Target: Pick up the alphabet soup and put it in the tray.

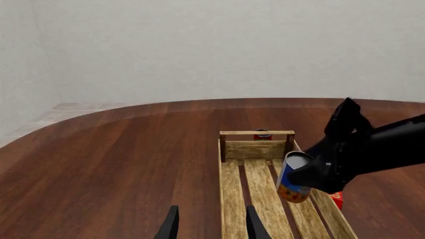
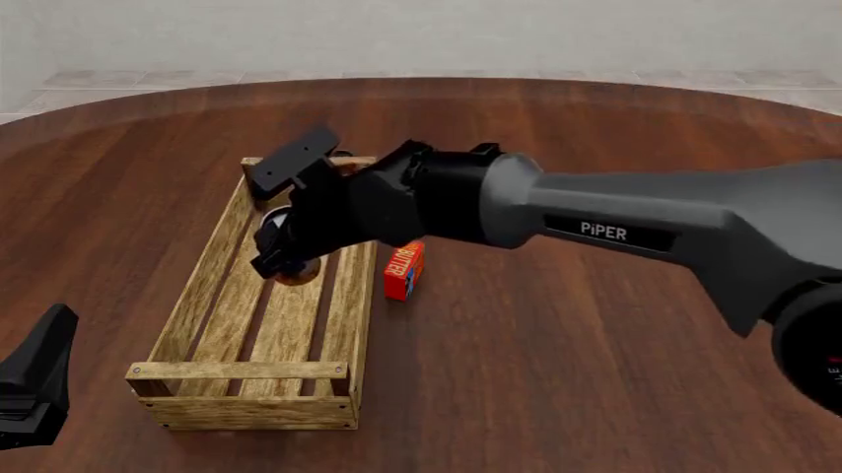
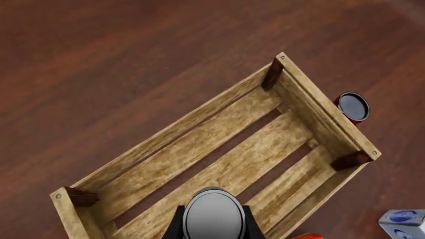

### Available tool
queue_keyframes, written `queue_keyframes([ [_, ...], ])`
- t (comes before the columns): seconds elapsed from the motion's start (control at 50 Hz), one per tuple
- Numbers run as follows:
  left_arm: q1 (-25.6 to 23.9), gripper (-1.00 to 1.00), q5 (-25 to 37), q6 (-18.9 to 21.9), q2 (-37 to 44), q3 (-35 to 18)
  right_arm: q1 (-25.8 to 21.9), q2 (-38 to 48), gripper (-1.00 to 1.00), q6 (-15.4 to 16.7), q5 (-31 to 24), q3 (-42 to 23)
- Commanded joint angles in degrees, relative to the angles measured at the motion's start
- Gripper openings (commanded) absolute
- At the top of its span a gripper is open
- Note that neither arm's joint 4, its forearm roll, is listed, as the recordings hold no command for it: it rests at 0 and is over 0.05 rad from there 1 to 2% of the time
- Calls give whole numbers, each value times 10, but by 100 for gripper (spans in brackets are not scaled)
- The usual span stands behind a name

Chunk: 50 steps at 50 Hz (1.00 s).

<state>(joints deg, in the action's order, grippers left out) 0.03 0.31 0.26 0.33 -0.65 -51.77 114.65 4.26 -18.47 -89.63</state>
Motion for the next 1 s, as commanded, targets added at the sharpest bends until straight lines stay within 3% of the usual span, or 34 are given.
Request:
queue_keyframes([
  [0.02, 0, 100, 0, 0, -2, 1, 4, 24, -100, -8, -1, -19],
  [1.0, 0, 100, 0, 0, -2, 1, 13, 91, -100, -13, -16, -52],
])
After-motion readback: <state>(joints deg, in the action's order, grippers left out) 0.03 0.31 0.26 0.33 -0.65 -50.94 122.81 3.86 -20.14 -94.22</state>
